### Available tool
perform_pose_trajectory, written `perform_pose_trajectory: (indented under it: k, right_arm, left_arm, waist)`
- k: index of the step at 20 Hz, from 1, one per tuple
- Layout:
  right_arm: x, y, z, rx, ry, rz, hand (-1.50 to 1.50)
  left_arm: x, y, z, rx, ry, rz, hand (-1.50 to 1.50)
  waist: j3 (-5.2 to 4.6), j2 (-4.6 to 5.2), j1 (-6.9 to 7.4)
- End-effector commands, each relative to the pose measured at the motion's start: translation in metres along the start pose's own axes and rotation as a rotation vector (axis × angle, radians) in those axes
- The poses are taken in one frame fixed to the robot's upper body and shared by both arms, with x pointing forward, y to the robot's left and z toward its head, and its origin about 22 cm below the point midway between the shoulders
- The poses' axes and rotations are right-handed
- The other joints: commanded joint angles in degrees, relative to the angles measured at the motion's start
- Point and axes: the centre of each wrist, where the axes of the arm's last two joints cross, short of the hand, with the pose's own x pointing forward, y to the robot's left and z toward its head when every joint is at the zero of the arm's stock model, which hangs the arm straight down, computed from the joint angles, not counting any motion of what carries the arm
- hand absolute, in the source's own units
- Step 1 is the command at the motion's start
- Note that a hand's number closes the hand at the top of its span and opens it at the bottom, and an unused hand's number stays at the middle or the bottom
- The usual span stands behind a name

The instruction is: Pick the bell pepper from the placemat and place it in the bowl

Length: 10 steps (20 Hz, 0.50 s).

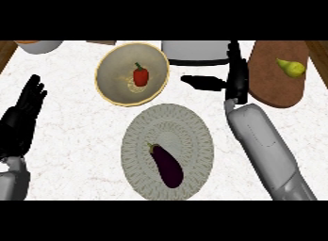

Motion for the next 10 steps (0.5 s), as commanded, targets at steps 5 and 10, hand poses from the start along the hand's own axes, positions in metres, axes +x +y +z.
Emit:
perform_pose_trajectory:
  k: [5, 10]
  right_arm:
    - [-0.029, -0.089, 0.035, 0.087, -0.020, -0.118, -1.50]
    - [-0.026, -0.107, 0.044, 0.103, -0.085, -0.162, -1.50]
  left_arm:
    - [-0.003, -0.008, 0.009, 0.012, 0.010, -0.007, 0.00]
    - [0.007, -0.014, 0.003, -0.007, -0.010, 0.004, 0.00]
  waist:
    - [-0.03, -0.14, -0.39]
    - [-0.03, 0.02, 0.10]
